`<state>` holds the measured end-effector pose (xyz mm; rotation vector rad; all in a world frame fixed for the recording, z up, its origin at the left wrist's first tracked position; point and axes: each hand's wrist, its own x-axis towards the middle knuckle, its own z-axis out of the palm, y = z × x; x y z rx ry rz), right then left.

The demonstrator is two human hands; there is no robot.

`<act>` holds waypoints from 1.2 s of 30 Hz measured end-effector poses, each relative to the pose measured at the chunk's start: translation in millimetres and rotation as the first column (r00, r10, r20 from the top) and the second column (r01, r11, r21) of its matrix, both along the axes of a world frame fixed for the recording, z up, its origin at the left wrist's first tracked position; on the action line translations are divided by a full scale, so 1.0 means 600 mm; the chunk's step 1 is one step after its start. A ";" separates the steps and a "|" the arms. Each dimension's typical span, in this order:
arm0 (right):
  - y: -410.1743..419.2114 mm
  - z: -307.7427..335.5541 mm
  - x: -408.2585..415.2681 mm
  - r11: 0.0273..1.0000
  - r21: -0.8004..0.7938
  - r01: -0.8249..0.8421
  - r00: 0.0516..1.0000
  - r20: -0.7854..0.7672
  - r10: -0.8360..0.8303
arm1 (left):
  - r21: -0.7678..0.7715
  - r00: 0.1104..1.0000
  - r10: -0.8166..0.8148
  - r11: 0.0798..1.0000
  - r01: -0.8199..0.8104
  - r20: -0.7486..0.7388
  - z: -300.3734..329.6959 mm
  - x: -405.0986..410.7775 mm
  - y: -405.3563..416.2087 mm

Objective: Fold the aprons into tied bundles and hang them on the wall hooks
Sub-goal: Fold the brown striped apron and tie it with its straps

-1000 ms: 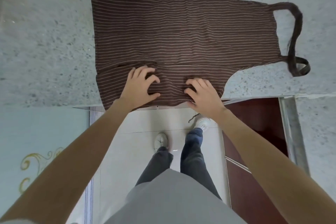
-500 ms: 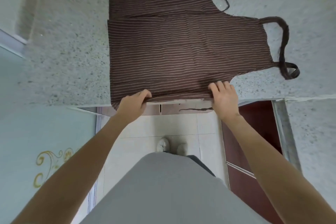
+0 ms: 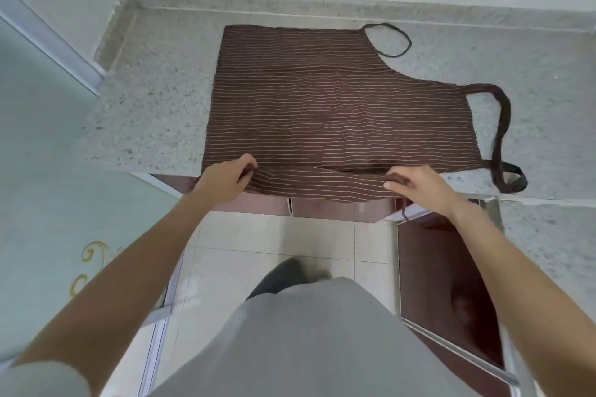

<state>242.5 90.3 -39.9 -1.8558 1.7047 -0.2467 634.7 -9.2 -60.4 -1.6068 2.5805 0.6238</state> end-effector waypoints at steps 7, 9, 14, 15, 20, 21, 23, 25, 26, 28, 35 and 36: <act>-0.091 0.031 0.001 0.948 -0.180 0.263 0.955 0.191 -0.229 | -0.171 0.953 0.208 0.954 -0.248 -0.220 0.046 -0.009 -0.077; -0.145 0.040 -0.001 0.904 -0.229 0.361 0.916 0.271 -0.297 | -0.201 0.942 0.208 0.943 -0.264 -0.262 0.060 -0.016 -0.125; -0.303 0.066 -0.009 0.840 -0.279 0.465 0.875 0.291 -0.388 | -0.249 0.920 0.204 0.923 -0.295 -0.334 0.083 -0.044 -0.271; -0.330 0.068 -0.011 0.837 -0.277 0.472 0.873 0.282 -0.399 | -0.249 0.923 0.199 0.924 -0.289 -0.331 0.085 -0.048 -0.297; -0.483 0.073 -0.022 0.799 -0.242 0.551 0.834 0.202 -0.513 | -0.224 0.940 0.183 0.942 -0.251 -0.288 0.083 -0.074 -0.454; -0.504 0.069 -0.024 0.785 -0.237 0.572 0.820 0.180 -0.543 | -0.214 0.947 0.173 0.948 -0.235 -0.270 0.079 -0.079 -0.477; -0.563 0.058 -0.035 0.761 -0.203 0.616 0.786 0.107 -0.608 | -0.189 0.962 0.163 0.960 -0.205 -0.218 0.068 -0.093 -0.543; -0.611 0.042 -0.044 0.750 -0.170 0.639 0.765 0.032 -0.644 | -0.179 0.976 0.145 0.969 -0.173 -0.162 0.055 -0.111 -0.597; -0.622 0.036 -0.046 0.750 -0.157 0.643 0.760 0.009 -0.650 | -0.172 0.981 0.132 0.973 -0.156 -0.140 0.048 -0.118 -0.612; -0.672 0.011 -0.059 0.740 -0.143 0.657 0.745 -0.029 -0.667 | -0.137 0.989 0.122 0.982 -0.133 -0.086 0.026 -0.139 -0.675; -0.738 -0.064 -0.070 0.808 0.045 0.587 0.803 -0.162 -0.574 | -0.030 0.983 0.064 0.998 -0.059 0.172 -0.055 -0.160 -0.746; -0.741 -0.074 -0.072 0.812 0.058 0.581 0.805 -0.187 -0.563 | -0.027 0.983 0.058 0.998 -0.054 0.174 -0.063 -0.162 -0.748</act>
